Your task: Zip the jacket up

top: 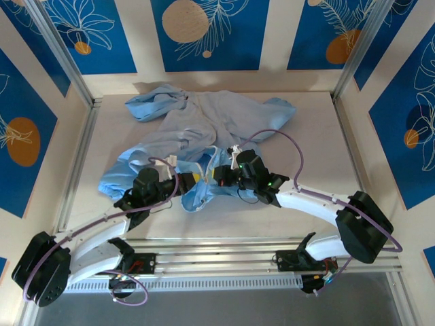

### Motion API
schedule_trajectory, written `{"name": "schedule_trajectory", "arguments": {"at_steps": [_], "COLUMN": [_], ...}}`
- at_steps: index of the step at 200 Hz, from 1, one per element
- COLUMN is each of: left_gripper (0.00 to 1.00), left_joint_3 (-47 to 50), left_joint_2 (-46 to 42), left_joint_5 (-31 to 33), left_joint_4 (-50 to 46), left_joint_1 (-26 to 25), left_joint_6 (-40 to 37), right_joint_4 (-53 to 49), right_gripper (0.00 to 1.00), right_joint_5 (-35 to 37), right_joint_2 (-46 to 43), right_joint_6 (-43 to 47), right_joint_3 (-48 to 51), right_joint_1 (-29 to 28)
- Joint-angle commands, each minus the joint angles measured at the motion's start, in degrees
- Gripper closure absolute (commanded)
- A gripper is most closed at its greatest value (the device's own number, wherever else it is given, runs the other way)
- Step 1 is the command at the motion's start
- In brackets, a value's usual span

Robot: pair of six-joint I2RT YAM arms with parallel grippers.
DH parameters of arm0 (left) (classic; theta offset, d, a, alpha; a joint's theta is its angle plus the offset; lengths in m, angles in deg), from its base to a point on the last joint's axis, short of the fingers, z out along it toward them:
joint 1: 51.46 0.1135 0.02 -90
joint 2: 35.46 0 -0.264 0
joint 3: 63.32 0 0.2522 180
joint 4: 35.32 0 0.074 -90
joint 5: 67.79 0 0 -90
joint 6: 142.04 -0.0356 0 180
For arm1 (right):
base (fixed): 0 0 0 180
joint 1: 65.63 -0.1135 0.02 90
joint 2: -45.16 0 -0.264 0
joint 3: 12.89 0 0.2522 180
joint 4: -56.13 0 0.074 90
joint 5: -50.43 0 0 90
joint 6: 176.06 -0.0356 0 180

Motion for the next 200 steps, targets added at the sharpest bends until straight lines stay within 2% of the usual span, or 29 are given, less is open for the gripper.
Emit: {"name": "schedule_trajectory", "arguments": {"at_steps": [1, 110, 200], "left_gripper": [1.00, 1.00, 1.00], "left_joint_3": [-0.5, 0.4, 0.8], "left_joint_2": [0.2, -1.1, -0.2], "left_joint_5": [0.7, 4.6, 2.8], "left_joint_4": [2.6, 2.6, 3.0], "left_joint_1": [-0.8, -0.8, -1.9], "left_joint_6": [0.4, 2.1, 2.9], "right_joint_4": [4.1, 4.5, 5.1], "right_gripper": [1.00, 1.00, 1.00], "right_joint_5": [-0.7, -0.9, -0.9], "right_joint_2": [-1.4, -1.6, -1.4], "right_joint_6": [-0.9, -1.4, -2.3], "right_joint_3": [0.3, 0.9, 0.9], "right_joint_1": [0.2, 0.3, 0.3]}}
